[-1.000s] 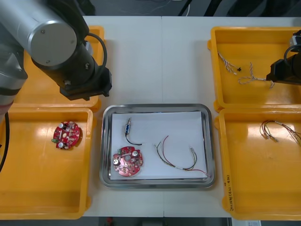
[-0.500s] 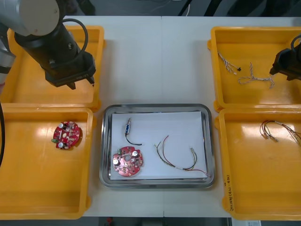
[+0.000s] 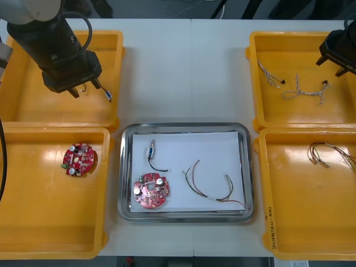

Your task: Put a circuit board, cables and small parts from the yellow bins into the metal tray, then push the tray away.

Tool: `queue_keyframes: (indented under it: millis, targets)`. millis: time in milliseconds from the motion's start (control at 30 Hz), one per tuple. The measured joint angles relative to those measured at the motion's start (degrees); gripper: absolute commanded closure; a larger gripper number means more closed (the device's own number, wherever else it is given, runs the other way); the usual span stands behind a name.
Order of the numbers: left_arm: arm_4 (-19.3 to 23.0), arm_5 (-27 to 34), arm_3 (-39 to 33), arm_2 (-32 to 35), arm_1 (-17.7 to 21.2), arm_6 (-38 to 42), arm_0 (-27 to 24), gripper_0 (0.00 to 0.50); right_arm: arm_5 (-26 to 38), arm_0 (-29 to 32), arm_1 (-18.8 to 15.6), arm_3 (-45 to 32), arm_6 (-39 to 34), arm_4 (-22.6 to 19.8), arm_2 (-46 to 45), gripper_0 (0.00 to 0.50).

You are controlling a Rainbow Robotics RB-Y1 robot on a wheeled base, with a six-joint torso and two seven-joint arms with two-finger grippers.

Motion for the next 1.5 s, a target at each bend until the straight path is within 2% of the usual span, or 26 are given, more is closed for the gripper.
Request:
queue_keyframes:
  millis: [133,267,333,500,667,867,1000,1167,1333,1500]
  targets:
    - [0.0,-2.1,4.0,0.9,0.0,0.0,-1.3,0.0,-1.3,-2.4,0.0,4.9,-9.6,2.0,0.0,0.0]
    - [0.0,-4.4,7.7,1.2,0.0,-0.1,-2.4,0.0,-3.1,-4.6,0.0,10.6,-10.4,5.7,0.0,0.0]
    - [0.0,-5.4,9.3,1.2,0.0,-0.1,-2.9,0.0,-4.2,-5.5,0.0,13.4,-12.1,6.0,0.0,0.0]
    - [0.0,-8.1,13.6,1.2,0.0,-0.8,-4.0,0.0,-7.0,-7.1,0.1,19.2,-23.3,6.6,0.0,0.0]
    - [-0.2,-11.4,17.8,1.2,-0.1,-1.1,-5.3,0.0,-8.8,-7.8,0.1,22.2,-25.6,7.1,0.0,0.0]
    - [-1.0,-16.3,23.4,1.2,-0.3,-1.2,-7.0,0.0,-11.6,-8.8,0.1,25.9,-37.4,7.2,0.0,0.0]
    - [-1.2,-19.2,25.5,1.1,-0.7,-1.9,-7.3,0.0,-14.4,-9.3,0.1,28.7,-38.0,7.1,0.0,0.0]
    - [-1.2,-22.0,26.4,-1.2,-1.0,-5.0,-7.3,0.0,-16.3,-9.6,0.2,30.8,-42.1,7.0,0.0,0.0]
    - [-1.2,-23.2,27.2,-2.6,-1.3,-5.7,-7.3,0.0,-16.8,-9.6,0.4,31.2,-42.2,6.8,0.0,0.0]
    - [-1.2,-26.0,29.0,-3.9,-2.0,-5.7,-7.3,0.0,-20.9,-9.7,0.5,34.4,-42.2,5.8,0.0,0.0]
